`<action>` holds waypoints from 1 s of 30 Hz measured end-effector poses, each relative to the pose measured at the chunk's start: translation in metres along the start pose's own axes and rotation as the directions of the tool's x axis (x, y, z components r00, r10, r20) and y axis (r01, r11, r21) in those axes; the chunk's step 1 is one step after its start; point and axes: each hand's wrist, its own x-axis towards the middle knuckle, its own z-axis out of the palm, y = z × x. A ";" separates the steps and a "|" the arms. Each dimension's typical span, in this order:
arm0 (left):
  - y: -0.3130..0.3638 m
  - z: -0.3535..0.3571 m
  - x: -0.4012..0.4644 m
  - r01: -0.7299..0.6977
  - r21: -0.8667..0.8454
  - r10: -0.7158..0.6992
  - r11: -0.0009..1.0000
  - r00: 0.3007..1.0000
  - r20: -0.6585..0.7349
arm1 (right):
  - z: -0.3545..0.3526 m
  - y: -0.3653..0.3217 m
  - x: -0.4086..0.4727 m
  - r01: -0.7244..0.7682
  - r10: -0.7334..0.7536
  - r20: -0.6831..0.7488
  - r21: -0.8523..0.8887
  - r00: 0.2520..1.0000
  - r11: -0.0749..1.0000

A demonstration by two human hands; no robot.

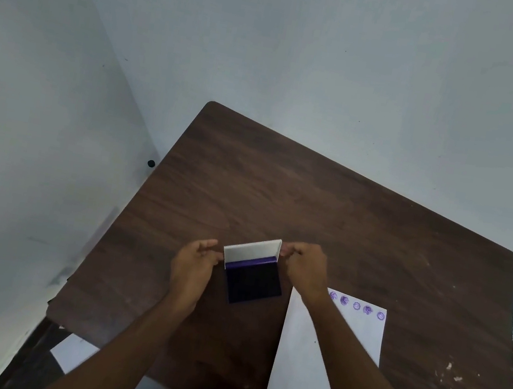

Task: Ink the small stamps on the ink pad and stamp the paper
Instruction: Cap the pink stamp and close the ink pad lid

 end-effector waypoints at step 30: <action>-0.029 0.006 0.001 -0.035 0.379 0.012 0.925 0.998 0.064 | 0.020 0.023 -0.006 -0.333 0.357 0.169 -0.151 0.919 0.931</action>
